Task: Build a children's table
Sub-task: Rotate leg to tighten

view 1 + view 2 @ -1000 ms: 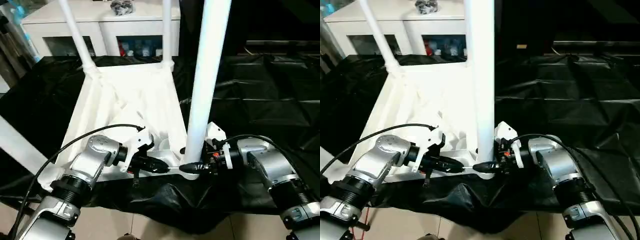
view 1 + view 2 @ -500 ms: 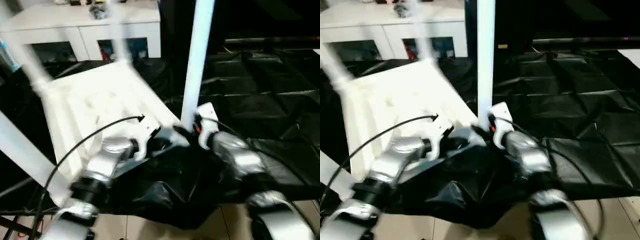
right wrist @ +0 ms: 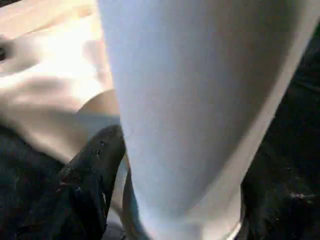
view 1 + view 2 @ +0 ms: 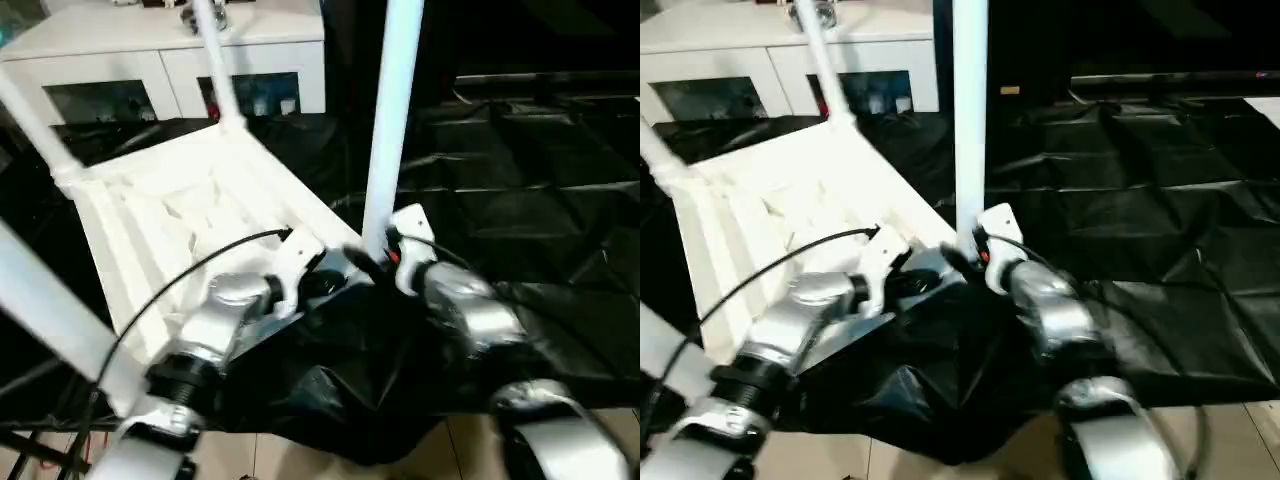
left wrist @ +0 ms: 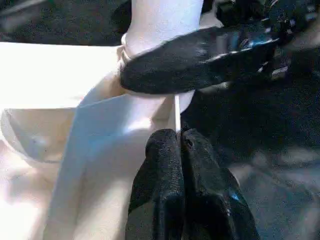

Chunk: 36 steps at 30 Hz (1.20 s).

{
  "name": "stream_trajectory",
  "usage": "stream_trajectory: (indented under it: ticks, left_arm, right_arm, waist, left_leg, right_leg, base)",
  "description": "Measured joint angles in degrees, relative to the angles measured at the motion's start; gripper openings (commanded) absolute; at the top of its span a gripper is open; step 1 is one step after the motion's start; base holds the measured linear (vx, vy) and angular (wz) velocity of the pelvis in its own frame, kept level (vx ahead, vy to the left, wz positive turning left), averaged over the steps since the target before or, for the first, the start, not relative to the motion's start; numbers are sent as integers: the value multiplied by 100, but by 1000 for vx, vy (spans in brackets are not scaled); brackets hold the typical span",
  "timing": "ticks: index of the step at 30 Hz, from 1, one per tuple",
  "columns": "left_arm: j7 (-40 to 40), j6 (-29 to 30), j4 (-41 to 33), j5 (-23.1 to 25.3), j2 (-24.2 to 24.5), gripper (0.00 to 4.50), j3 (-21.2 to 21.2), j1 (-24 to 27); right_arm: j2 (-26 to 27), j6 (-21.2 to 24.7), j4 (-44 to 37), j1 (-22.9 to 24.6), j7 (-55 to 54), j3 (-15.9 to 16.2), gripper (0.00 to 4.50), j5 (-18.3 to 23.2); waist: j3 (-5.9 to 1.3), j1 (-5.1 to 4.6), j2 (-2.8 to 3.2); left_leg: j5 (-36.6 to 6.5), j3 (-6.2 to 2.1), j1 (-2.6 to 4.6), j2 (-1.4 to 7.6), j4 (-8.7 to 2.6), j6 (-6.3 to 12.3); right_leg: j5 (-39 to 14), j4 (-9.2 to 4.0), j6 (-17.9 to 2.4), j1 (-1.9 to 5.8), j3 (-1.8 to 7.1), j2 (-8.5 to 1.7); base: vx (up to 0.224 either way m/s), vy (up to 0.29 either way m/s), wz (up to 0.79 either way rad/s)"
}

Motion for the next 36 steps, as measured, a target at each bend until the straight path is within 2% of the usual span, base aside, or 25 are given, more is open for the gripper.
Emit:
stream_trajectory:
  ticks: [3,7,10,12,15,21,25,27,32,36]
  left_arm:
    - [-757,-24,-72,-125,383,0,-153,20]
    - [-1356,-123,-71,-156,559,0,-262,20]
    - [-1684,-134,-67,-194,664,0,-331,19]
    - [-1814,-156,-42,-221,710,0,-359,16]
    - [-1975,-205,-24,-246,759,0,-392,13]
    - [-2029,-249,18,-259,759,0,-405,-3]
    - [-1966,-234,24,-258,729,0,-401,-2]
    - [-1478,-164,66,-198,602,0,-241,5]
    - [-362,28,97,-75,201,0,38,4]
    - [620,169,210,-34,-271,0,332,-18]
  right_arm:
    - [-527,89,-477,219,1247,326,339,107]
    - [-918,275,-907,337,2235,585,339,222]
    - [-1043,375,-1113,431,2617,694,339,304]
    - [-1090,472,-1191,437,2792,746,315,312]
    - [-1160,634,-1331,444,2949,788,306,311]
    - [-1186,733,-1390,453,2990,788,262,311]
    - [-1167,759,-1394,477,2919,752,257,307]
    - [-874,750,-1264,497,2224,501,254,191]
    - [-199,598,-697,281,493,121,254,3]
    - [535,416,19,-101,-1398,-182,252,-141]
  waist:
    - [1,99,2]
    - [2,221,3]
    - [3,228,5]
    - [4,219,1]
    - [5,223,1]
    - [4,245,2]
    - [3,256,4]
    - [2,213,3]
    - [-1,-30,6]
    - [-3,-199,10]
  left_leg:
    - [-1,0,-7,1,2,3]
    - [-1,3,-7,-1,17,4]
    - [-1,5,-6,-1,28,4]
    - [-1,5,-3,0,30,4]
    - [0,5,-2,0,31,4]
    - [-1,5,-4,0,28,3]
    - [-1,5,-1,0,29,3]
    - [1,5,4,2,34,1]
    - [2,6,16,0,42,0]
    - [1,-1,13,0,35,-3]
  right_leg:
    - [0,-3,0,0,-3,0]
    - [1,-1,-2,8,3,-4]
    - [6,1,-10,9,9,-4]
    - [8,5,-12,10,9,-4]
    - [8,7,-12,10,9,-4]
    - [7,6,-11,8,8,-4]
    - [7,6,-11,10,9,-4]
    - [11,11,-15,12,10,-2]
    - [5,9,2,17,15,-2]
    - [7,8,5,14,11,0]
  base:
    - [0,0,0]
    - [0,0,0]
    - [0,0,0]
    - [0,0,0]
    - [0,0,0]
    - [0,0,0]
    - [0,0,0]
    - [0,0,0]
    - [0,0,0]
    - [0,0,0]
